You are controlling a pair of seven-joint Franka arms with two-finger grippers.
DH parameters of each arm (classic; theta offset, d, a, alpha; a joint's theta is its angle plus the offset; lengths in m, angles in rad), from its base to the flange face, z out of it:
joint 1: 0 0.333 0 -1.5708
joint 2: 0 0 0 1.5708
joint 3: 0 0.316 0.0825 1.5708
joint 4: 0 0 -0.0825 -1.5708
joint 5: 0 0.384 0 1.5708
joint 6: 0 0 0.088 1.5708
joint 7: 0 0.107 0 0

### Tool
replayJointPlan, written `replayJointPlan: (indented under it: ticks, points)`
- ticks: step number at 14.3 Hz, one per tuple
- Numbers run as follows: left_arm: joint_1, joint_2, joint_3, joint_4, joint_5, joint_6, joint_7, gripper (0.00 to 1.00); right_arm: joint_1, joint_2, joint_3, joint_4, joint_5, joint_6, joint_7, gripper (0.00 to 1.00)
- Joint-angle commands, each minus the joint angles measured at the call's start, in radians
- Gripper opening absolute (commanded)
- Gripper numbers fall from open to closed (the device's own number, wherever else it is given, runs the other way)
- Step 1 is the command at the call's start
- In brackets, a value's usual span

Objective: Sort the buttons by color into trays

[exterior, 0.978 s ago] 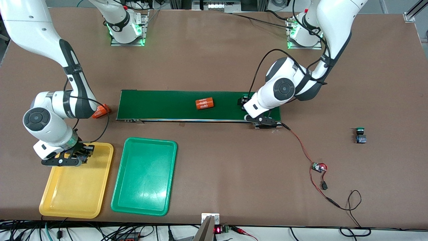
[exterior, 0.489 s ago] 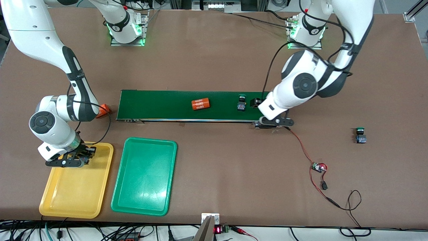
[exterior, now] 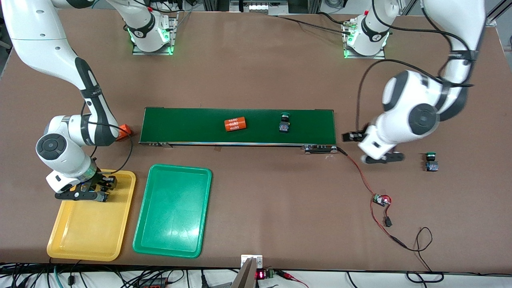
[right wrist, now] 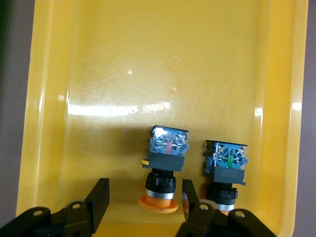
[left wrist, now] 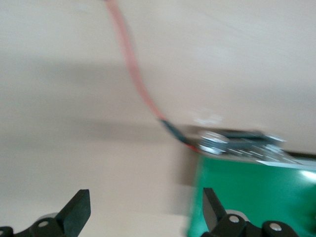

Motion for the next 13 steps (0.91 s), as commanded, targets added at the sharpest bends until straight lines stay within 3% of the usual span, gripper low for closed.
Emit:
replayJointPlan:
  ticks: [1, 5, 8, 10, 13]
  points:
    - [0.0, 0.01, 0.054, -0.007, 0.164, -0.003, 0.134, 1.0, 0.007, -0.023, 0.003, 0.008, 0.0, -0.004, 0.012, 1.0]
    - [0.007, 0.055, 0.187, 0.0, 0.233, 0.07, 0.409, 1.0, 0.04, -0.124, 0.009, -0.02, 0.03, -0.158, 0.044, 1.0]
    - [0.024, 0.137, 0.295, -0.007, 0.212, 0.299, 0.575, 1.0, 0.077, -0.198, 0.009, -0.02, 0.115, -0.283, 0.044, 1.0]
    - [0.07, 0.165, 0.297, -0.007, 0.168, 0.417, 0.59, 1.0, 0.105, -0.235, 0.009, -0.027, 0.117, -0.356, 0.063, 1.0]
    - [0.099, 0.202, 0.3, -0.007, 0.134, 0.495, 0.625, 1.0, 0.166, -0.307, 0.012, -0.075, 0.118, -0.403, 0.147, 1.0]
